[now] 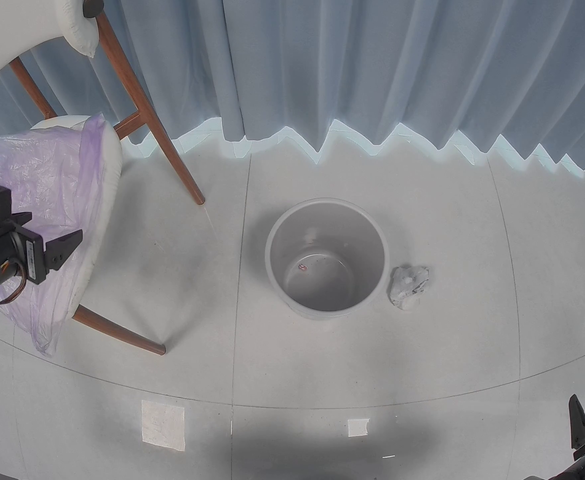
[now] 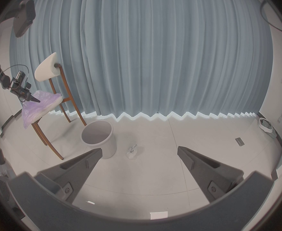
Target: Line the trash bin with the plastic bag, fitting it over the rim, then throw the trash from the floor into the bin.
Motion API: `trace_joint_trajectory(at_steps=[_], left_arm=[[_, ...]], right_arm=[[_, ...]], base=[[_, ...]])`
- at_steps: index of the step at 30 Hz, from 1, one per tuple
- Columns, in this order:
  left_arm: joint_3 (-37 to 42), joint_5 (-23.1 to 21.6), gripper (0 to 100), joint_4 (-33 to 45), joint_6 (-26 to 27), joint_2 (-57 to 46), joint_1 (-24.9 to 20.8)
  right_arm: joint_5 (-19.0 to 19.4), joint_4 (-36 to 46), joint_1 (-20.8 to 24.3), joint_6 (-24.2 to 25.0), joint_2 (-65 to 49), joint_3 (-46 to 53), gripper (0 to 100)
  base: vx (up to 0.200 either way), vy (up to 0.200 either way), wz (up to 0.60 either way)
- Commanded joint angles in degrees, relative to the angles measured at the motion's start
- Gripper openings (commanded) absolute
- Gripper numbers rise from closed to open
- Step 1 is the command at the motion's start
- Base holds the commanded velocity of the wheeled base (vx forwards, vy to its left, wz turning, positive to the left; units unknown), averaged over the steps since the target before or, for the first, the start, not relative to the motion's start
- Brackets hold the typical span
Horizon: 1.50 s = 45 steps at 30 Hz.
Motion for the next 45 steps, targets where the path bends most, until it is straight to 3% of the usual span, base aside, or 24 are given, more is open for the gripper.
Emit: trace_joint_trajectory(at_steps=[1, 15, 16, 27, 36, 39, 45], left_arm=[[-2.0, 1.7, 100, -4.0, 1.3, 9.8, -0.1], [-2.0, 3.1, 100, -8.1, 1.3, 14.6, -0.1], [-2.1, 3.1, 0, -8.3, 1.3, 14.6, -0.1], [-1.5, 2.1, 0, -8.6, 1.2, 12.9, 3.1], [-3.5, -4.4, 0, -8.0, -1.7, 2.5, 2.4], [-6.2, -12.3, 0, -8.2, -7.9, 0.8, -2.2], [-8.6, -15.8, 0, -8.1, -9.3, 1.1, -9.7]], right_arm=[[0.0, 0.0, 0.0, 0.0, -0.9, 1.0, 100], [0.0, 0.0, 0.0, 0.0, -0.9, 1.0, 100], [0.0, 0.0, 0.0, 0.0, -0.9, 1.0, 100], [0.0, 0.0, 0.0, 0.0, -0.9, 1.0, 100], [0.0, 0.0, 0.0, 0.0, -0.9, 1.0, 100], [0.0, 0.0, 0.0, 0.0, -0.9, 1.0, 100], [0.0, 0.0, 0.0, 0.0, -0.9, 1.0, 100]], base=[[0.000, 0.000, 0.00], [0.000, 0.000, 0.00], [0.000, 0.000, 0.00], [0.000, 0.000, 0.00], [0.000, 0.000, 0.00], [0.000, 0.000, 0.00], [0.000, 0.000, 0.00]])
